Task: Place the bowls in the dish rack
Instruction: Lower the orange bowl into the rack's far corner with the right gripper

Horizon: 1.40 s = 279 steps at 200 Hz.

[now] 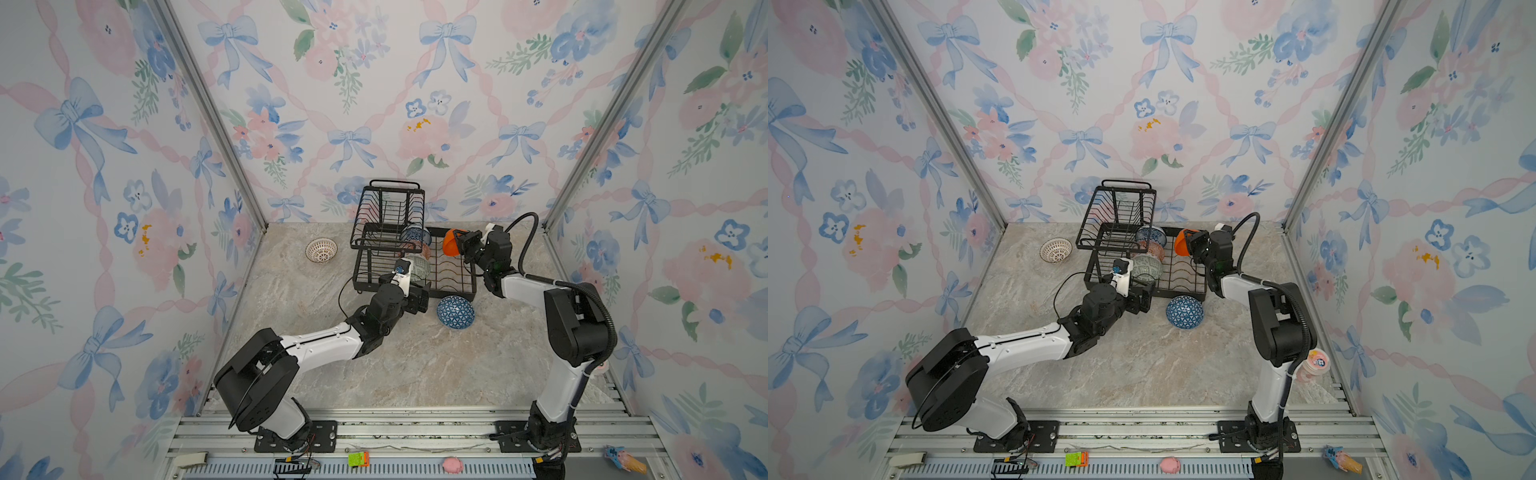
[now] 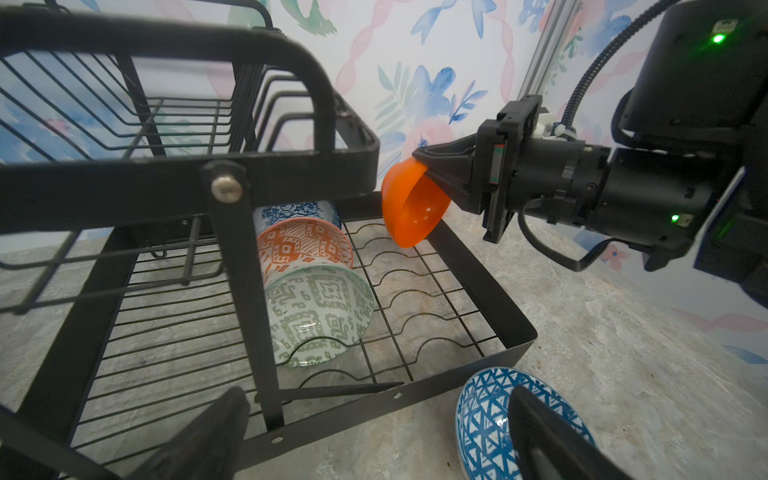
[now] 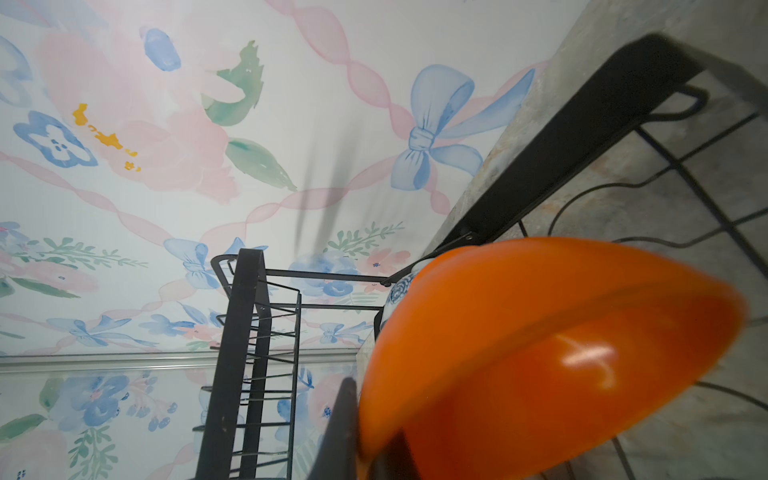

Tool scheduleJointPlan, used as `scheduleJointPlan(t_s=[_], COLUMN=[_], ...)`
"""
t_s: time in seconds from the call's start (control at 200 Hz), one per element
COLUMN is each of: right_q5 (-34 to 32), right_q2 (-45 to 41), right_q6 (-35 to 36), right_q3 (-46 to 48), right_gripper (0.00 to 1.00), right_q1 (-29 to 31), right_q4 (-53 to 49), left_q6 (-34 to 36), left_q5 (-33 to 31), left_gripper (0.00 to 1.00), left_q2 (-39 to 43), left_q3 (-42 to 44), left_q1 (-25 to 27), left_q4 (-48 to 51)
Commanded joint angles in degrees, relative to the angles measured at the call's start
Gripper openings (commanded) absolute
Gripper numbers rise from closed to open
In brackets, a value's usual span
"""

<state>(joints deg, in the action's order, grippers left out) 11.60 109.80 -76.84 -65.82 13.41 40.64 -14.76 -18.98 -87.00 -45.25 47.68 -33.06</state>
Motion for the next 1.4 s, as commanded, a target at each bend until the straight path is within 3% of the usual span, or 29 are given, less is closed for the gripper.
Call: scheduleJointPlan(t_s=[0.0,0.225,1.39], right_q5=[-1.0,-1.2,-7.4], right_q2=[3.1,9.8,22.4], right_q6=[1.2,0.4,5.0], right_q3=[-3.2,-7.1,-16.1], right_gripper=[0.00,0.00,0.00], right_q1=[-1.0,-1.0,1.8], right_q4=[7.7,14.4,12.4], left_q6=[0.1,1.0,-0.1], left_q5=[0.0,0.0,2.7], left_gripper=[0.98,0.98,0.98], left_q2=[-1.3,-2.4,-4.1], left_q3=[-0.2,-1.2,0.6], left_q1=[0.3,0.2,-3.9], left_q4=[-0.4,-0.4,-0.4])
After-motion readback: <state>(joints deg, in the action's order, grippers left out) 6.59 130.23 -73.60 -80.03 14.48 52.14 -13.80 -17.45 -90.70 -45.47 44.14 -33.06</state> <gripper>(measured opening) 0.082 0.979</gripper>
